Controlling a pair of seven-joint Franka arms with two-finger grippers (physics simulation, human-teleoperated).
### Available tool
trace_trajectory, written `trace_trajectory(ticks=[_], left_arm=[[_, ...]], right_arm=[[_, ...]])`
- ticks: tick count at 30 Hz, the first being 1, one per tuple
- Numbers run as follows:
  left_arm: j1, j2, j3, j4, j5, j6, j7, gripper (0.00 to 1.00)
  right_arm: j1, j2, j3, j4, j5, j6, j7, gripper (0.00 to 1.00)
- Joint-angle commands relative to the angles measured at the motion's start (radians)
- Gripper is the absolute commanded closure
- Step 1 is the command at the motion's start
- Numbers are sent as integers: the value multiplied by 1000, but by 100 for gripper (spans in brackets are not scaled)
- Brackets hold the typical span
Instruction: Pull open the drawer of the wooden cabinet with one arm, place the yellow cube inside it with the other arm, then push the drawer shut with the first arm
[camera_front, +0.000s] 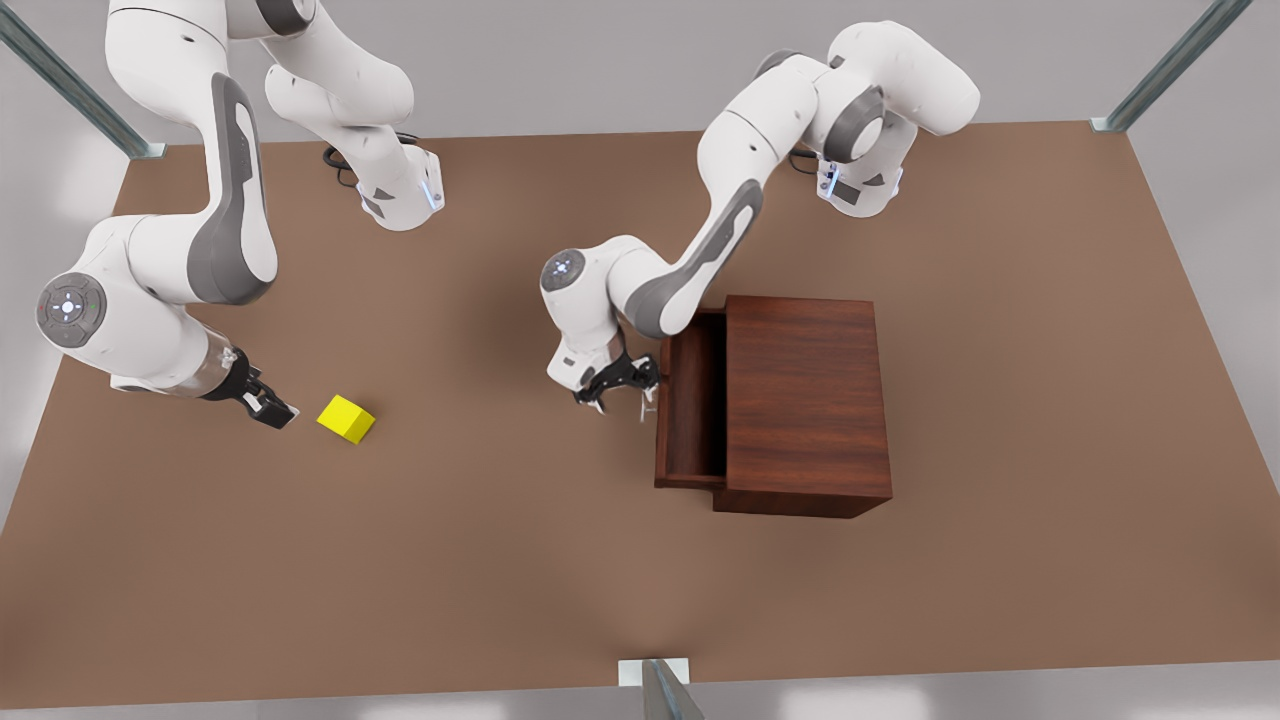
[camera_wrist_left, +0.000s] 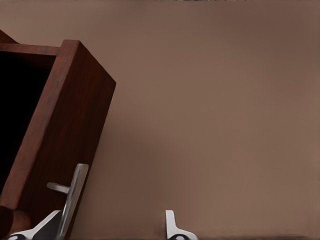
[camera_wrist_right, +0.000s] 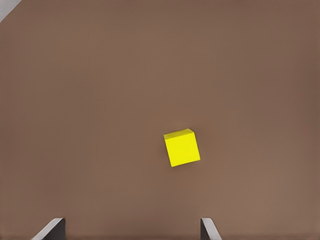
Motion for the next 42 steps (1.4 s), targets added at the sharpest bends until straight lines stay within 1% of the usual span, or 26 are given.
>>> trace_trajectory(ticks=[1,2,4,6,7,8,10,11,12,13,14,15,16,17,18,20,22,24,28,30,32,34,35,36,37,42], left_arm=[[-6,5,1,12,0,22,-109,0],[-12,5,1,12,0,22,-117,0],[-14,-43,-1,12,-1,-73,-111,0],[-17,-170,-9,12,-32,-279,-48,0],[-9,-198,-9,11,-33,-326,-19,0],[15,-253,-1,6,-67,-388,46,0],[161,-382,4,-5,-137,-533,285,0],[328,-451,2,-32,-254,-590,507,0],[474,-507,2,-107,-329,-595,723,0],[606,-529,2,-156,-368,-577,905,0],[683,-573,2,-250,-377,-506,1017,0],[697,-751,14,-558,-375,-249,1029,0],[697,-801,17,-618,-354,-199,1035,0],[683,-794,7,-522,-352,-259,1024,0],[684,-784,7,-502,-369,-297,1026,0],[703,-764,19,-497,-374,-316,1027,0],[781,-762,21,-489,-381,-314,1038,0],[775,-759,14,-489,-380,-319,1037,0],[773,-751,10,-491,-375,-322,1037,0],[773,-751,10,-491,-375,-322,1037,0],[773,-750,10,-491,-375,-320,1037,0],[773,-748,10,-491,-377,-320,1037,0],[773,-748,8,-491,-377,-320,1037,0],[773,-748,8,-491,-377,-320,1037,0],[773,-748,8,-491,-377,-320,1035,0],[769,-748,7,-491,-375,-322,1034,0]], right_arm=[[10,5,0,0,2,0,15,0],[10,5,0,0,2,0,15,0],[10,5,0,0,2,-1,15,0],[10,5,0,0,2,-1,15,0],[10,5,0,0,0,0,15,0],[10,7,-1,0,5,-1,18,0],[50,42,-1,-15,-15,2,17,0],[61,47,-1,-54,-11,16,18,0],[68,66,-1,-80,24,36,20,0],[71,77,0,-86,40,46,20,0],[73,77,0,-103,40,57,20,0],[73,73,0,-143,40,82,18,0],[75,71,0,-156,40,88,14,0],[73,73,0,-163,38,88,4,0],[68,80,0,-164,37,91,-5,0],[21,106,-1,-164,38,128,-84,0],[-2,139,-1,-163,38,164,-157,0],[-27,157,-1,-164,31,178,-212,0],[-44,165,-1,-268,23,341,-302,0],[-62,183,6,-287,-26,379,-316,0],[-160,212,98,-287,-55,396,-321,0],[-321,247,255,-285,-110,407,-321,0],[-378,264,316,-285,-130,427,-318,0],[-401,274,344,-285,-136,436,-318,0],[-413,283,353,-285,-138,437,-319,0],[-430,286,361,-285,-121,457,-342,0]])
